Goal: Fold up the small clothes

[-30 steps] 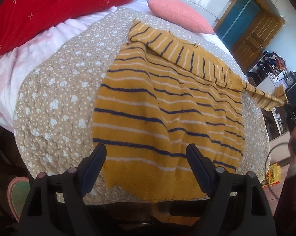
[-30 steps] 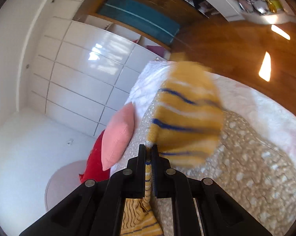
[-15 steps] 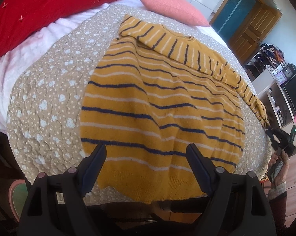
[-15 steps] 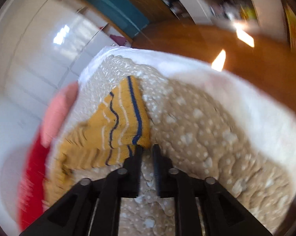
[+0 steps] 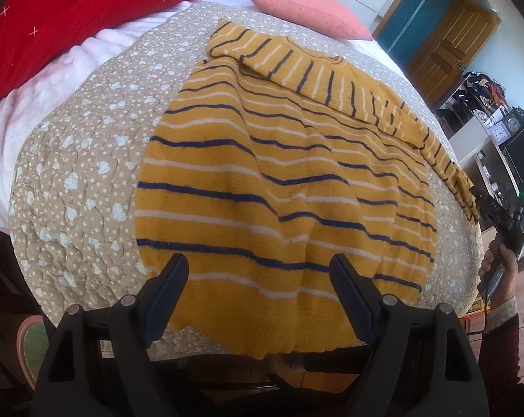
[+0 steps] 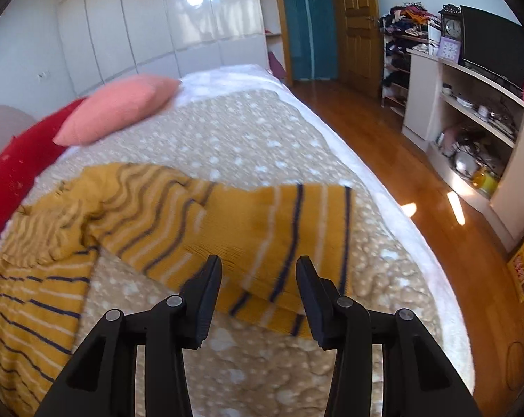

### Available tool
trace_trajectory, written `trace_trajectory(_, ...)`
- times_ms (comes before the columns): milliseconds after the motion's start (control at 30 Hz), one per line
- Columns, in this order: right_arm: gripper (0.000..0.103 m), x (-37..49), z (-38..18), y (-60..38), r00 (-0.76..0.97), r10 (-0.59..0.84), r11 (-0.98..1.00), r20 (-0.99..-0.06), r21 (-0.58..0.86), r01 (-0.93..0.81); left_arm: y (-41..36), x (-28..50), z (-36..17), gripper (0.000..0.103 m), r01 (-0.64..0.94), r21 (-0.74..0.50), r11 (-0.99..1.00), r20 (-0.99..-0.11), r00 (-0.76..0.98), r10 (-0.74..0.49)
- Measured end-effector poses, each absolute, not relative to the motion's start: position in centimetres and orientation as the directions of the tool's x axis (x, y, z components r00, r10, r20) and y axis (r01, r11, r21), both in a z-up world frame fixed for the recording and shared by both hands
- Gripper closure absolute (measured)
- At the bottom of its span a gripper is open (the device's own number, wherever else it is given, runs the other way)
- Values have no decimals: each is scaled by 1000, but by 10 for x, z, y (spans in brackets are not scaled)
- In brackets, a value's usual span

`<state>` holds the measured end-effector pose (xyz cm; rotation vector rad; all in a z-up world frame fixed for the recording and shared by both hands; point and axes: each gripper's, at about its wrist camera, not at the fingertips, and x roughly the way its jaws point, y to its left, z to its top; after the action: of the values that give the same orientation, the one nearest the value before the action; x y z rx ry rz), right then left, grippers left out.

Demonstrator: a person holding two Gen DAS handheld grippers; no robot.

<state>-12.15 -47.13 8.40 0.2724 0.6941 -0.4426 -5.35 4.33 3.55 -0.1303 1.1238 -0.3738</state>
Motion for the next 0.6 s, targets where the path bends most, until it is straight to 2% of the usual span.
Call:
trace_trajectory(33,49,-114,81,-468,685,-290,881,-668,93,464,43,-52,34,21,220,-294,930,-856,372,-358)
trace_trajectory(167,49,-86,59,-461,623,-329,890,-710,-13,455,39,-53,35,21,226,-302,926,-855,365,-368)
trace_trajectory(200,62,-83,55,-464,602,-355,884,-715,-46,466,38,-54,35,21,233,-298,926,-855,365,-367)
trace_trajectory(233,84,-80,52,-469,588,-373,876,-718,-64,477,36,-54,36,21,240,-294,925,-855,366,-367)
trace_trajectory(267,91,-80,54,-477,589,-365,872,-721,-43,488,35,-54,36,21,243,-293,925,-855,367,-367)
trace_trajectory(300,94,-84,57,-487,603,-342,865,-721,8,501,35,-54,37,21,246,-293,924,-853,369,-369)
trace_trajectory(333,96,-92,66,-501,624,-330,839,-708,82,537,36,-53,37,21,246,-296,923,-852,370,-371)
trace_trajectory(500,96,-134,104,-554,617,-444,662,-649,227,715,44,-46,36,21,230,-330,916,-837,376,-396)
trace_trajectory(600,97,-141,128,-567,655,-429,613,-622,333,717,52,-42,35,21,211,-355,911,-825,388,-411)
